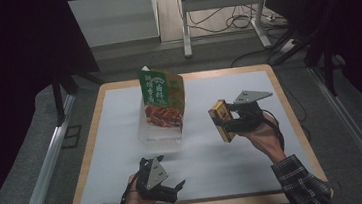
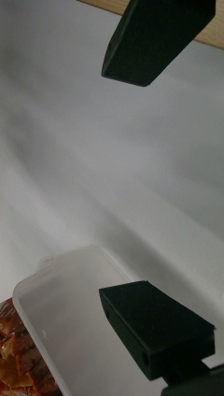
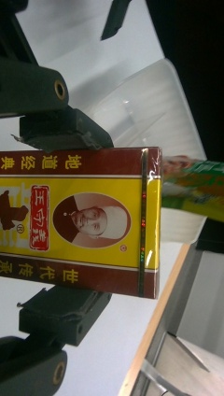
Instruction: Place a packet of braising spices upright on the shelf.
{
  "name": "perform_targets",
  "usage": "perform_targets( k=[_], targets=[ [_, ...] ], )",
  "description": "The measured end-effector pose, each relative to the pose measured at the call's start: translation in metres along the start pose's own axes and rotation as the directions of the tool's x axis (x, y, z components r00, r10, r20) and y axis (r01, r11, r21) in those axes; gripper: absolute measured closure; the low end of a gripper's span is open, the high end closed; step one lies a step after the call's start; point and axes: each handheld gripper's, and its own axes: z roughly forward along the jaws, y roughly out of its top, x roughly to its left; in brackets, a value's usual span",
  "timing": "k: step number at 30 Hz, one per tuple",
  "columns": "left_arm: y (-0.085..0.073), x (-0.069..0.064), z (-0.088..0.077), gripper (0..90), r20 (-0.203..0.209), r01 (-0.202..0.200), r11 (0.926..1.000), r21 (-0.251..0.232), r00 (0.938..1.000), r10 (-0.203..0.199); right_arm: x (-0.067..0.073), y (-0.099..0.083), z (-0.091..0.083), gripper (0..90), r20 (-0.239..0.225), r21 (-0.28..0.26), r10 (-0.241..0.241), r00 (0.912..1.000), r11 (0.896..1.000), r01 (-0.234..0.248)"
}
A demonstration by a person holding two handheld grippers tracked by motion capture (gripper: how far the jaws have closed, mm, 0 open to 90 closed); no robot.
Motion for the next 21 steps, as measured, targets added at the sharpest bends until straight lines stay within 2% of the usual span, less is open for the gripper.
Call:
perform_targets(
  k=[12,21],
  targets=[
    [0.000,0.000,-0.007,0.0,-0.016,0.014,0.9999,-0.006,0.9998,-0.014,0.016,0.023,0.013,32.0,-0.034,-0.030,-0.023,0.9991,0.999,0.022],
    [-0.003,-0.001,-0.013,0.0,-0.015,0.023,0.9997,-0.001,0.9996,-0.023,0.027,0.034,0.033,32.0,-0.065,-0.062,-0.037,0.9972,0.998,0.033]
  ],
)
